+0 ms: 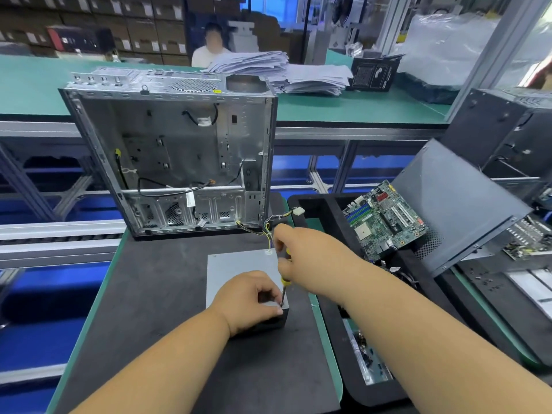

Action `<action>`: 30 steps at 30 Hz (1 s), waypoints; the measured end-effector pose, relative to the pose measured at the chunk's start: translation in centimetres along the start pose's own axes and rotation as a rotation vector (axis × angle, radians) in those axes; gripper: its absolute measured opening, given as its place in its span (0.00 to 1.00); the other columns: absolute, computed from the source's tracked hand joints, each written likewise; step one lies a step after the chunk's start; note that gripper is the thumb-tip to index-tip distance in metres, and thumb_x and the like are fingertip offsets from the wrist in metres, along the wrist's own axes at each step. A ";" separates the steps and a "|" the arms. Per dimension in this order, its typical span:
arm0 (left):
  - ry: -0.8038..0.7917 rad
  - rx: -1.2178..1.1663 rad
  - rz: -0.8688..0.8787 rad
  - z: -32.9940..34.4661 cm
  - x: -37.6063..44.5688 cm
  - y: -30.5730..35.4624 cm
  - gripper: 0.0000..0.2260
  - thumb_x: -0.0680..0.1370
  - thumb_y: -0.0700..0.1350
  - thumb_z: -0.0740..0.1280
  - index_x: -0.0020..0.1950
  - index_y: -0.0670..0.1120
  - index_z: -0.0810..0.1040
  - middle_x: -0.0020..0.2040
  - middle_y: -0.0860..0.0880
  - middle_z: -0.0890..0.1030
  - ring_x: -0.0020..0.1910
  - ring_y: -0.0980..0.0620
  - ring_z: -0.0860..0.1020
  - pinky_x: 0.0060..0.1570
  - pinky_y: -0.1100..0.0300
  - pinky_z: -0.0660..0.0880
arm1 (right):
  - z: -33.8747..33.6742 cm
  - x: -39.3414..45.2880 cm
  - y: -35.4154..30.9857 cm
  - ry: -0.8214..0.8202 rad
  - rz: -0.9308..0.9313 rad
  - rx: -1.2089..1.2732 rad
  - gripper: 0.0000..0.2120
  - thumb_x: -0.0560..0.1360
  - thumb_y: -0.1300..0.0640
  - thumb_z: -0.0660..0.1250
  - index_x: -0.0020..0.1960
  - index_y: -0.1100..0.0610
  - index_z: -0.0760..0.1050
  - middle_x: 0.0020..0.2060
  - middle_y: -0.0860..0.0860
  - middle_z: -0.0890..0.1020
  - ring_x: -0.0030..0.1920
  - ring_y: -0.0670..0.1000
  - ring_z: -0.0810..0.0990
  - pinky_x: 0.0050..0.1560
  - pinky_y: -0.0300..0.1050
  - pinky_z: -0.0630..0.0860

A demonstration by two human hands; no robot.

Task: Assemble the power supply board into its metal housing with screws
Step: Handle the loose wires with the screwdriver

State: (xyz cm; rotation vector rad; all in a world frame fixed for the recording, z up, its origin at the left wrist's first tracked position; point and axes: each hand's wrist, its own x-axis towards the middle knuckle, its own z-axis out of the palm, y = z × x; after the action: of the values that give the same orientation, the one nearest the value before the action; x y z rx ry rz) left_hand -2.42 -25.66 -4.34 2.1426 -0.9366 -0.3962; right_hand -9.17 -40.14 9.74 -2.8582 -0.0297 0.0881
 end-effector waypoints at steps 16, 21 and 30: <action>-0.006 -0.011 -0.005 -0.1 0.1 -0.1 0.07 0.67 0.49 0.77 0.37 0.59 0.81 0.42 0.56 0.80 0.43 0.59 0.76 0.47 0.63 0.73 | 0.3 -0.4 -0.2 0.080 0.051 -0.280 0.14 0.80 0.41 0.58 0.44 0.50 0.66 0.32 0.47 0.69 0.39 0.55 0.70 0.30 0.44 0.59; -0.005 -0.030 -0.017 0.0 0.1 0.0 0.08 0.66 0.49 0.78 0.37 0.60 0.80 0.42 0.55 0.80 0.44 0.58 0.77 0.48 0.57 0.76 | 1.1 -0.6 0.0 0.160 0.045 -0.205 0.09 0.79 0.48 0.57 0.45 0.51 0.71 0.37 0.47 0.68 0.43 0.55 0.72 0.33 0.43 0.60; -0.010 0.006 0.007 0.0 0.2 -0.1 0.07 0.66 0.50 0.77 0.37 0.60 0.80 0.41 0.57 0.80 0.43 0.59 0.76 0.47 0.61 0.74 | 1.3 -0.9 0.2 0.163 0.123 -0.269 0.12 0.82 0.45 0.54 0.55 0.50 0.72 0.36 0.48 0.72 0.40 0.55 0.72 0.32 0.45 0.61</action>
State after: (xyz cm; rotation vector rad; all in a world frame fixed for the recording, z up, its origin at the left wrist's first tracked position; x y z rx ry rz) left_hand -2.25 -25.77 -4.40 2.1442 -0.9521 -0.4012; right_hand -10.18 -39.97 8.51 -3.1236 0.1810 -0.1342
